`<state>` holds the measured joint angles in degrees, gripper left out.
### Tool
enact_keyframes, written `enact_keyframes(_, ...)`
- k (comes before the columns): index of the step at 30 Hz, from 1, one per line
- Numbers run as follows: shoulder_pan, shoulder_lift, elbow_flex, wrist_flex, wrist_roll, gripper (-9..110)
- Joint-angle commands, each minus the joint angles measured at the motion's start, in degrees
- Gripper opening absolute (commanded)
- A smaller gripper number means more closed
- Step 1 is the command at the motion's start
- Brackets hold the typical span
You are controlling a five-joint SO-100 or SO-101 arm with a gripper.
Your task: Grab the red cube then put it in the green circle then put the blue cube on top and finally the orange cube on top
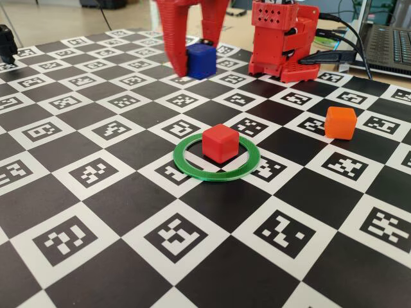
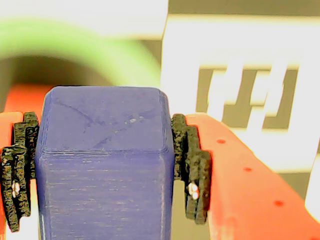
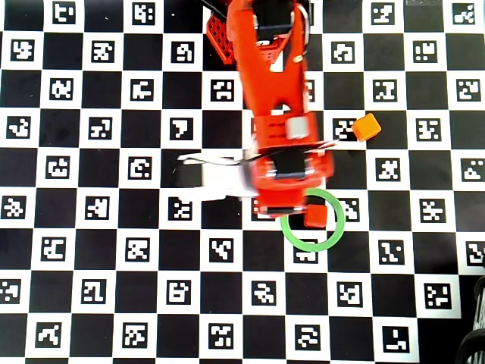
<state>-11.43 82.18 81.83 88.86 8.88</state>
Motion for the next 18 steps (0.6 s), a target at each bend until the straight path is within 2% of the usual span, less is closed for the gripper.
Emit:
enact_keyframes(1,-3.9,6.0,-4.7,-1.5,3.7,4)
enact_keyframes(10,-5.4,3.2,-6.2,-3.6,12.0,5)
enact_keyframes(18,-7.8,-1.9,-9.6,-3.3,15.2,5)
